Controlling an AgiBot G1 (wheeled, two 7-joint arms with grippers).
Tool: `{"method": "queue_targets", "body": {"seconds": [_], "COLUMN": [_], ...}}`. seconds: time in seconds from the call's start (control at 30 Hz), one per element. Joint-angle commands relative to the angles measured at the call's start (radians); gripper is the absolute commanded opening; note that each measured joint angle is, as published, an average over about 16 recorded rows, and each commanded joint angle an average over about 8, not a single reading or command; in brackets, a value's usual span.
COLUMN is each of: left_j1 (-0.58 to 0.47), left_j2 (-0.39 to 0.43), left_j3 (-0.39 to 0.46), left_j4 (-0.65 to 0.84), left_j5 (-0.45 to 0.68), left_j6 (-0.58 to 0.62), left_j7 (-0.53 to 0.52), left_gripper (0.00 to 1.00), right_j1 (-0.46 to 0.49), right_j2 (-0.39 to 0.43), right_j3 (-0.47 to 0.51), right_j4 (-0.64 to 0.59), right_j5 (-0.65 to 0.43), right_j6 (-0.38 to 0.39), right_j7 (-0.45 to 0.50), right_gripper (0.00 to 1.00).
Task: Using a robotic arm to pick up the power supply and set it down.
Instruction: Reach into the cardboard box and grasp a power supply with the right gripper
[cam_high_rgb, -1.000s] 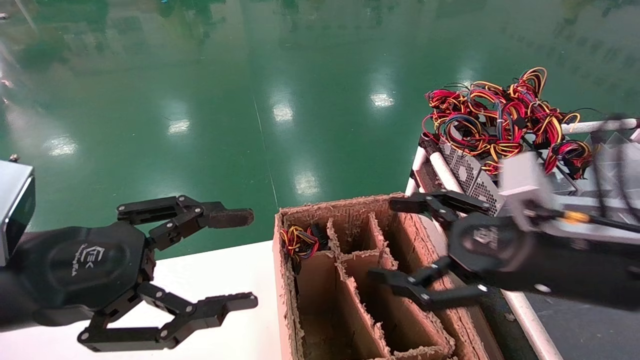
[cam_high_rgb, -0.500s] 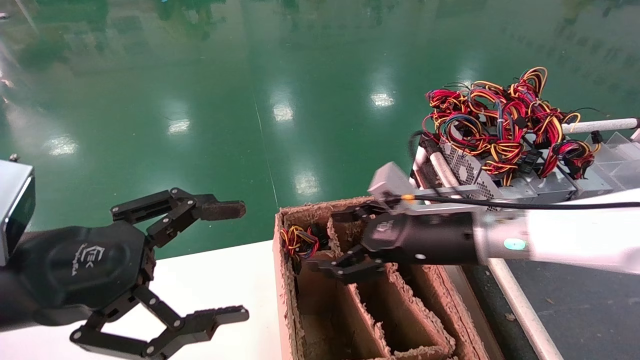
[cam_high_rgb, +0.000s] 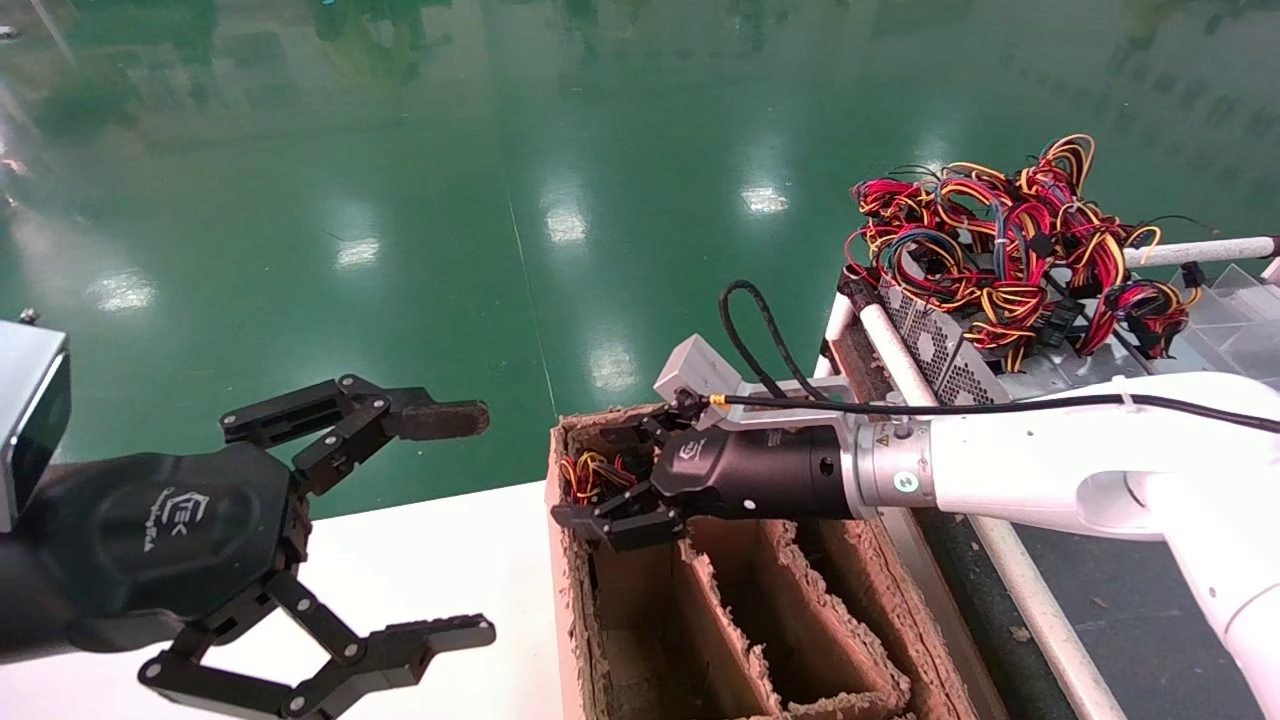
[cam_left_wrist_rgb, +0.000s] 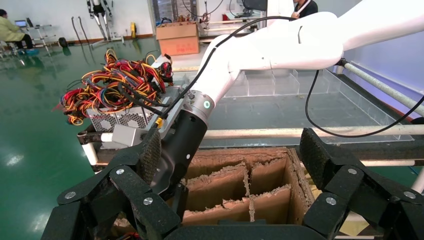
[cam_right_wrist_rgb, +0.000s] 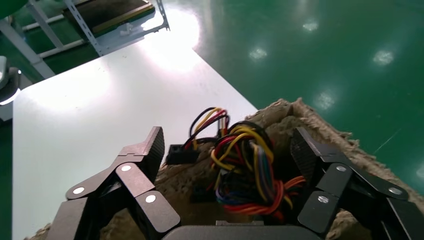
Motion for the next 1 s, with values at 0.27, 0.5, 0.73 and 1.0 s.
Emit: {"method": "queue_targets", "body": {"seconds": [0.27, 0.5, 0.73, 1.0], "left_j1": [0.0, 0.0, 0.0, 0.0], "left_j2": [0.0, 0.0, 0.0, 0.0], "left_j3": [0.0, 0.0, 0.0, 0.0], "left_j4": [0.0, 0.0, 0.0, 0.0], "left_j5": [0.0, 0.0, 0.0, 0.0], "left_j6": [0.0, 0.0, 0.0, 0.0], "left_j7": [0.0, 0.0, 0.0, 0.0], "left_gripper": [1.0, 1.0, 1.0, 1.0], "right_j1": [0.015, 0.024, 0.029, 0.04], "right_j2": [-0.021, -0.034, -0.04, -0.042], "right_j3": [0.001, 0.005, 0.013, 0.023], "right_j4": [-0.078, -0.134, -0.186, -0.246], "right_j5": [0.001, 0.009, 0.022, 0.036], "right_j6": [-0.008, -0.018, -0.034, -0.049], "right_j7": [-0.051, -0.074, -0.1, -0.129], "right_gripper": [0.0, 0.0, 0.0, 0.0]}}
